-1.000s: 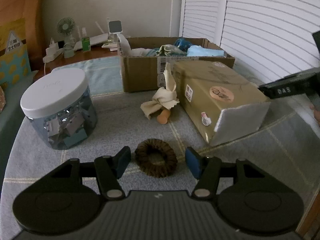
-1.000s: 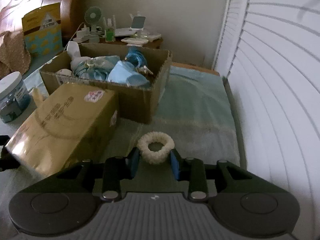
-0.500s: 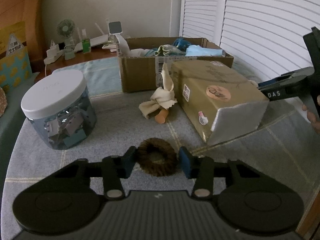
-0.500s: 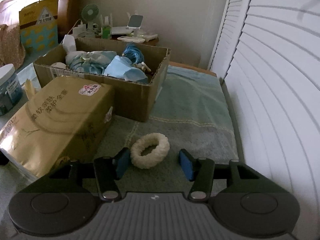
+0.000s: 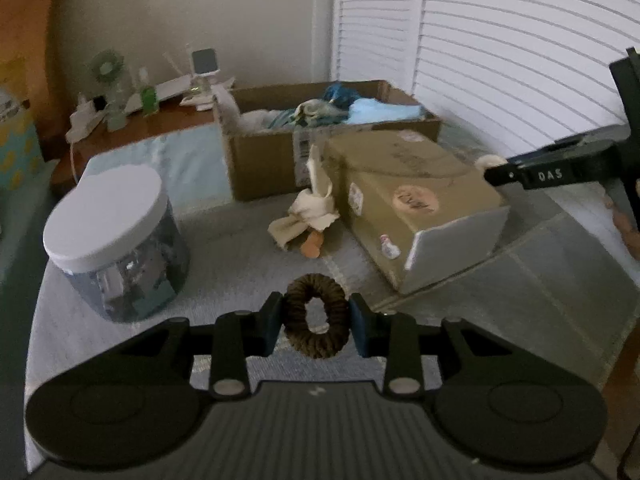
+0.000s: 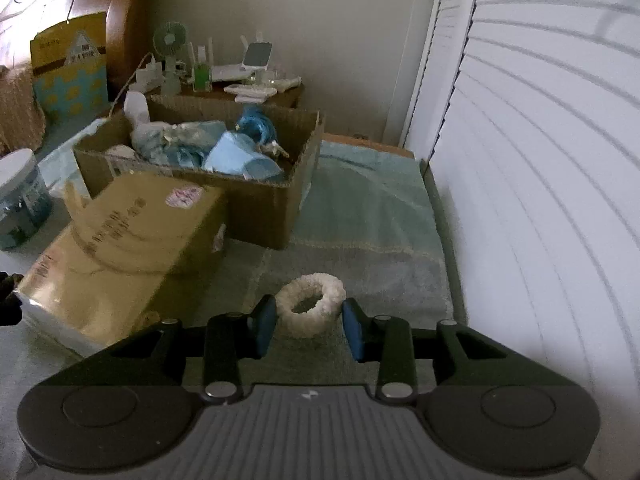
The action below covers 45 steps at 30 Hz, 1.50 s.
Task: Organize soft objects
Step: 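Drop the white scrunchie into the box with the right tool while the left tool carries the brown tie, then release the brown hair tie into the cardboard box with the left tool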
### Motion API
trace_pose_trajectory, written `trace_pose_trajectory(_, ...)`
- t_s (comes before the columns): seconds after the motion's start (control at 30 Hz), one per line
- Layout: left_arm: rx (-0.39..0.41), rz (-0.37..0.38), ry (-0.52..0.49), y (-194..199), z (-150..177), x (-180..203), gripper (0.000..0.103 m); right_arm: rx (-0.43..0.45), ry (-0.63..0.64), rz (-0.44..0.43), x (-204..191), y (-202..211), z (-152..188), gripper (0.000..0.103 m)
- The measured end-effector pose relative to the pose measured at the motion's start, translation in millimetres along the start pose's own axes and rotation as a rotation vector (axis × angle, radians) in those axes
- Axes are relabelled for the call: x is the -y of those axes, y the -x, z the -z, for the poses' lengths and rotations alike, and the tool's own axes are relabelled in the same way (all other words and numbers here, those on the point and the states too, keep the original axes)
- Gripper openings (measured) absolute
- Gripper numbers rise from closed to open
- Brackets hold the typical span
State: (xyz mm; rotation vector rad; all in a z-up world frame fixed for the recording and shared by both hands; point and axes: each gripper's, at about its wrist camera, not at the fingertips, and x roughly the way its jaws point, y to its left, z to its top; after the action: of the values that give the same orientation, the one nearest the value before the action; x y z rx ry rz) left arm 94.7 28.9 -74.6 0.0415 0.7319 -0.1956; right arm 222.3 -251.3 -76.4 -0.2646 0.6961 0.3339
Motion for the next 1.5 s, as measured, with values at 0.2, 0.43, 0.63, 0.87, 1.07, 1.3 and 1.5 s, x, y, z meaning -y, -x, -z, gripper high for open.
trace_pose_trajectory(0.2,0.002,0.028,-0.045,13.5,-9.5,-1.0,0.034,0.056,0.009,-0.003,-3.8,25.4,-12.1,0.041)
trace_pose_trajectory(0.43,0.022,0.032,-0.061,24.7,-12.5,-4.1,0.034,0.122,0.038,-0.033,-7.9,39.7,-42.6,0.041)
trace_pose_trajectory(0.63,0.032,0.026,-0.049,25.6,-14.9,-9.8,0.034,0.16,0.078,-0.056,-13.3,26.8,-79.6,0.041)
trace_pose_trajectory(0.87,0.032,0.016,-0.033,21.2,-20.8,-16.4,0.034,0.155,0.064,-0.085,-15.2,-13.9,-112.0,0.047)
trace_pose_trajectory(1.07,0.044,0.022,-0.037,19.6,-30.2,-20.1,0.034,0.159,0.034,-0.078,-20.1,-19.7,-99.6,0.097)
trace_pose_trajectory(1.3,0.059,0.042,-0.038,19.9,-48.3,-22.6,0.034,0.138,0.015,-0.075,-26.6,9.8,-78.7,0.103)
trace_pose_trajectory(1.5,0.064,0.05,-0.041,12.5,-76.4,-25.5,0.034,0.124,-0.033,-0.069,-31.7,40.1,-53.1,0.103)
